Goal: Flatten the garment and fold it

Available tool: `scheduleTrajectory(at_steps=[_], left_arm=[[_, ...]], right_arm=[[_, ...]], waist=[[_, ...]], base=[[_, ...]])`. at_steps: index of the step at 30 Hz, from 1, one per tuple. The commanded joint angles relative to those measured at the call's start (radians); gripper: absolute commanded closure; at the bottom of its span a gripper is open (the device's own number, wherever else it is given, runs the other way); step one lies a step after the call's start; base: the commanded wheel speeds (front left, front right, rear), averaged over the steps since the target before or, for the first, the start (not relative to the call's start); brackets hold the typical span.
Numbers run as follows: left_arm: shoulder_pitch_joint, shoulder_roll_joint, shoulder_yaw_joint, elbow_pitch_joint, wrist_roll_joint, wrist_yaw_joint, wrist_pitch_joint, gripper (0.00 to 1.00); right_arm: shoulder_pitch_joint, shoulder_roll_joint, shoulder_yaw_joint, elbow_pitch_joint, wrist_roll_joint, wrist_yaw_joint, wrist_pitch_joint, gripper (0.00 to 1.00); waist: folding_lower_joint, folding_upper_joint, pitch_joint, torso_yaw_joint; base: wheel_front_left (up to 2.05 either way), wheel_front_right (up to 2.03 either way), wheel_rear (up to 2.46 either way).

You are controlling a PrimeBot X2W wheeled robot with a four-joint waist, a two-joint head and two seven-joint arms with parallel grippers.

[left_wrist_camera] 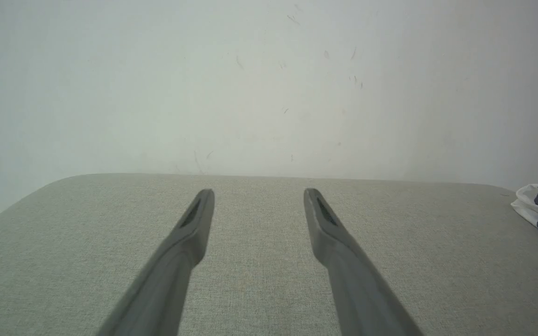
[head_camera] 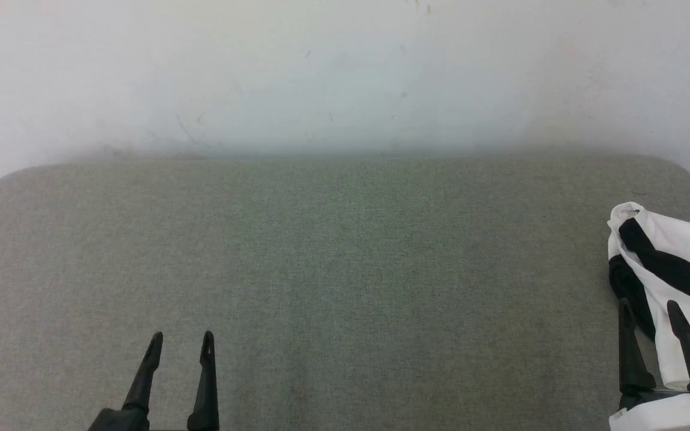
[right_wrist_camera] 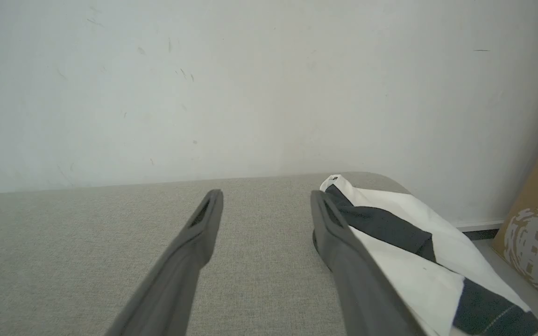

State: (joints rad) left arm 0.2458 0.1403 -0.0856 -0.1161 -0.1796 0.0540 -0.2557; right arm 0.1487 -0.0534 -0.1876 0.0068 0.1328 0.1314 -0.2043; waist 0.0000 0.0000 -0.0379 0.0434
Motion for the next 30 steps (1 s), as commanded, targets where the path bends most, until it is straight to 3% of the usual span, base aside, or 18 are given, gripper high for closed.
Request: scheduleTrajectory(at_steps=[1,11,12,30], left_arm=[[0.007,-0.002,-0.002,0.004,0.009,0.003,-0.004,0.0],[-0.008,-0.002,-0.001,-0.001,0.029,0.013,-0.006,0.0],[-0.001,-0.002,-0.001,-0.002,0.023,0.011,0.0,1.0],[-0.028,-0.012,0.008,0.011,0.039,0.005,0.028,1.0]], right_arm=[[0.0,0.003,0.003,0.004,0.0,-0.001,-0.007,0.0],[-0.006,0.003,0.002,0.007,0.0,-0.001,-0.006,0.0],[-0.001,0.0,0.001,0.007,-0.001,0.0,-0.001,1.0],[-0.017,0.0,0.022,0.005,-0.016,0.0,0.023,1.0]], waist=[[0.0,0.0,-0.001,-0.001],[0.0,0.0,0.003,-0.01],[0.0001,0.0,0.003,-0.01],[0.0001,0.0,0.007,-0.014]], base=[[0.0,0.0,0.0],[0.0,0.0,0.0],[0.0,0.0,0.0],[0.0,0.0,0.0]])
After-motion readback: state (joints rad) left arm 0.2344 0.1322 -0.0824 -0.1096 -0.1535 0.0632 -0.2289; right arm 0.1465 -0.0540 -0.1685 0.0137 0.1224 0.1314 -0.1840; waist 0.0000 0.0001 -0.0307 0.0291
